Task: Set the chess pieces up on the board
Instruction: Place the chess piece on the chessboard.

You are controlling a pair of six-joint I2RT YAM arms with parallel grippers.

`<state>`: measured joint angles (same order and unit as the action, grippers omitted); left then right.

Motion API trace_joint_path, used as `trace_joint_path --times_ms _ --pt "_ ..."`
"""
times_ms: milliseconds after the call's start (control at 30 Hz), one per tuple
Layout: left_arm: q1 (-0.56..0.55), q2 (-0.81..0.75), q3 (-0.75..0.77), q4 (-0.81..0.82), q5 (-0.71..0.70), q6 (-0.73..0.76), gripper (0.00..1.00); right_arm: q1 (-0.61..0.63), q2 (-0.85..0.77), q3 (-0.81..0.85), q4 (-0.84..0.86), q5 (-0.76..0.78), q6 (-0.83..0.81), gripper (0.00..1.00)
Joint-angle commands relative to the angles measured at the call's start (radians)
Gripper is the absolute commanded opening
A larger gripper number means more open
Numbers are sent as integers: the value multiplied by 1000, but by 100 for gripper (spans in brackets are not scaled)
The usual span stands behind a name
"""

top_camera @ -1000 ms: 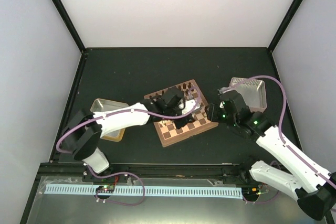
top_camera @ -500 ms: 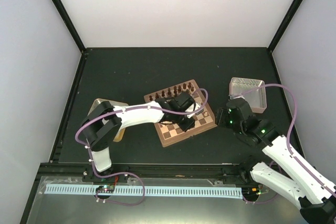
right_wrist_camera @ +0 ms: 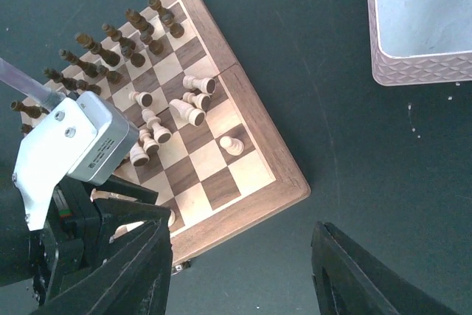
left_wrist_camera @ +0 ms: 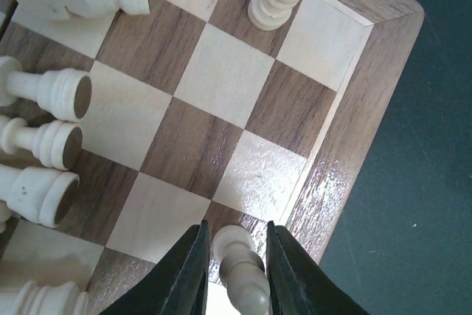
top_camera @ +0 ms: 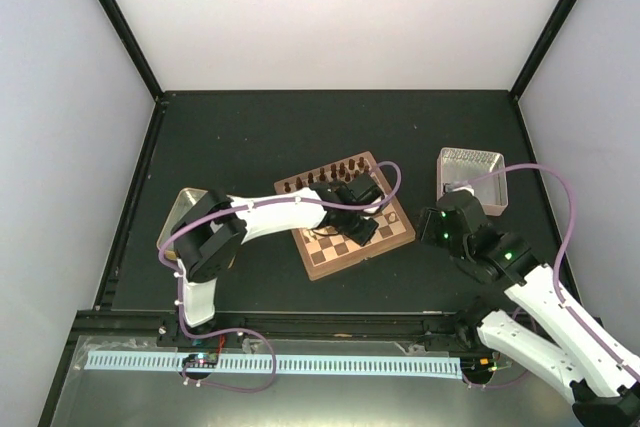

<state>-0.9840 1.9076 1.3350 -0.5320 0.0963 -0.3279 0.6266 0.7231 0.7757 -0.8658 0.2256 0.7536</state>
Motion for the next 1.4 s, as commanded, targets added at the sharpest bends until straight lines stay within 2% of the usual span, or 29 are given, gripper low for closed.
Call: trace_joint_path --times_ms 0,167,367,533,733,900,1133,1367 --pt "-7 -13 24 -28 -8 -30 25 -4 -11 16 -1 14 1 54" --pt "-3 -89 -28 47 69 -54 36 -4 -5 5 17 -39 -29 54" --pt "38 -268 -147 137 56 -115 44 -4 34 -41 100 -185 -91 56" --pt "107 -462 -292 217 -50 -162 47 9 213 -50 195 -296 -158 58" --pt "229 -690 -489 305 -147 -228 52 102 466 18 255 -253 -178 60" --pt "289 -797 -598 339 -175 -259 54 143 609 70 274 -242 -195 59" --pt "312 -832 -650 345 -176 -260 55 172 734 130 264 -193 -201 48" --pt "320 -820 -654 341 -151 -260 55 180 794 160 217 -87 -188 22"
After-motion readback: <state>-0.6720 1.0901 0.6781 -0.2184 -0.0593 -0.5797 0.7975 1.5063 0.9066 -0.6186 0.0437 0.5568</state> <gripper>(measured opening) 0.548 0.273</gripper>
